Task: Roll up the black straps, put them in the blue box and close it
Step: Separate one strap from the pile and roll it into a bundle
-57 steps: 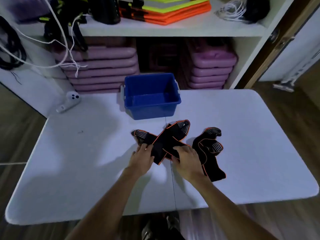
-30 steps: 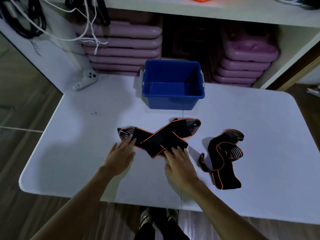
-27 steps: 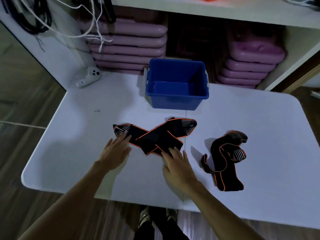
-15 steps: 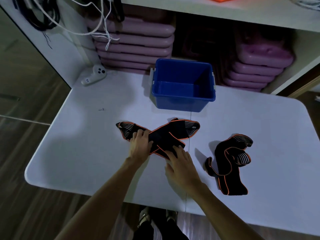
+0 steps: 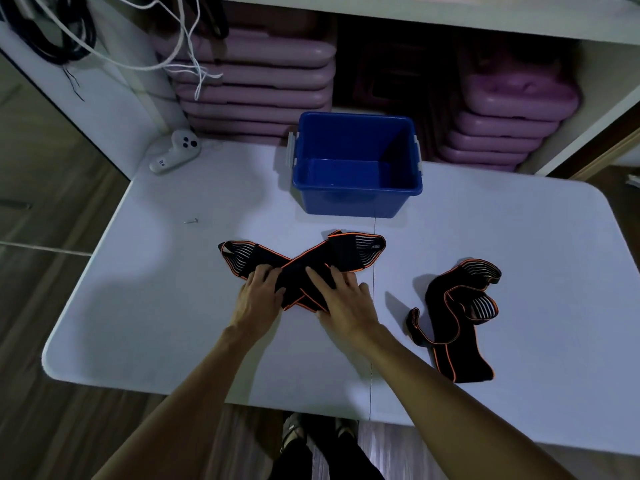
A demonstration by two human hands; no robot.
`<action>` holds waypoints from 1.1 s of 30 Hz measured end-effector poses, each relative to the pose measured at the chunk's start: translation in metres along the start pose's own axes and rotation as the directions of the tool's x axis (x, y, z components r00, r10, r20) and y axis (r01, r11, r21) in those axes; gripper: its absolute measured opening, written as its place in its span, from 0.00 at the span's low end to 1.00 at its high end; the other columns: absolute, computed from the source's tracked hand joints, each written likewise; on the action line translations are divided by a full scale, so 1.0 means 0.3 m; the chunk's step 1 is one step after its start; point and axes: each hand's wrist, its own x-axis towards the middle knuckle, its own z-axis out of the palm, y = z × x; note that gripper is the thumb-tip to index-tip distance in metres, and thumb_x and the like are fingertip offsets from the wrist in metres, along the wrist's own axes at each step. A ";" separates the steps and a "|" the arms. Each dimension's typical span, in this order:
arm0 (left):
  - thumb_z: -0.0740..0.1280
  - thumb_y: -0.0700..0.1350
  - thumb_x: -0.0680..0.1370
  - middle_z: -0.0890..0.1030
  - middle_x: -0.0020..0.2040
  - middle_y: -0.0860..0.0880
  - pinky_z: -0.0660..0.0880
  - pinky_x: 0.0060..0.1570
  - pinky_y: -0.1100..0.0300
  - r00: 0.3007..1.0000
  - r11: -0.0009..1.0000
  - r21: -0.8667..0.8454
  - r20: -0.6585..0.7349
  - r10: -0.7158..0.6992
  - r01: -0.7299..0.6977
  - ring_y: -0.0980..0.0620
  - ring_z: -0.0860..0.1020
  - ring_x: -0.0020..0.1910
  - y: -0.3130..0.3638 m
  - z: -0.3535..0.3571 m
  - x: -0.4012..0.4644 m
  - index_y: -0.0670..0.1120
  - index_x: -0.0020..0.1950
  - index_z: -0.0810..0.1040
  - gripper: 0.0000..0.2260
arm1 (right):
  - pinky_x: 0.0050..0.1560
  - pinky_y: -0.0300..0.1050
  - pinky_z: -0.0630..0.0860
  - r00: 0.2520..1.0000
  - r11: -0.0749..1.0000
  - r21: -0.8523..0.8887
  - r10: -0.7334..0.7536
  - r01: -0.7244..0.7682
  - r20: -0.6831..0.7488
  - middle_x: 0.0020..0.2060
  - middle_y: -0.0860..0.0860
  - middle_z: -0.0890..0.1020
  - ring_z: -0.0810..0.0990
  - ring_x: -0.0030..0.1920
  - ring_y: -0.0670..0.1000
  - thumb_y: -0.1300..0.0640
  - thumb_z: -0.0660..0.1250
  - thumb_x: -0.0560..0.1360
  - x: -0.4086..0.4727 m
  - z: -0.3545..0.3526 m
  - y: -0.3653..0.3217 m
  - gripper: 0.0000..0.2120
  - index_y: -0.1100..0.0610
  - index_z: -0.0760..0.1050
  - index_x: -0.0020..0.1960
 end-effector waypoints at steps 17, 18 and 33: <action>0.64 0.43 0.77 0.70 0.63 0.41 0.73 0.56 0.44 0.998 0.999 0.030 0.053 -0.040 0.039 0.40 0.72 0.59 -0.006 -0.022 0.027 0.40 0.67 0.71 0.19 | 0.59 0.70 0.68 1.000 0.946 -0.322 0.027 -0.024 0.006 0.54 0.60 0.81 0.74 0.63 0.65 0.30 0.66 0.60 -0.189 -0.074 0.129 0.28 0.55 0.82 0.38; 0.64 0.43 0.77 0.70 0.63 0.41 0.73 0.57 0.44 0.997 0.998 0.033 0.052 -0.054 0.052 0.40 0.71 0.59 0.002 -0.022 0.027 0.39 0.67 0.71 0.19 | 0.60 0.71 0.68 0.998 0.945 -0.326 0.049 -0.037 0.028 0.51 0.60 0.82 0.75 0.62 0.66 0.32 0.69 0.59 -0.202 -0.061 0.133 0.26 0.55 0.82 0.37; 0.62 0.43 0.75 0.83 0.34 0.46 0.79 0.31 0.55 0.907 0.932 -0.211 0.370 -0.203 0.295 0.46 0.83 0.32 0.173 -0.029 -0.025 0.43 0.39 0.77 0.08 | 0.54 0.55 0.73 0.906 0.831 0.364 0.407 -0.421 0.117 0.62 0.56 0.67 0.67 0.62 0.60 0.30 0.67 0.66 -0.159 0.006 -0.056 0.44 0.46 0.53 0.74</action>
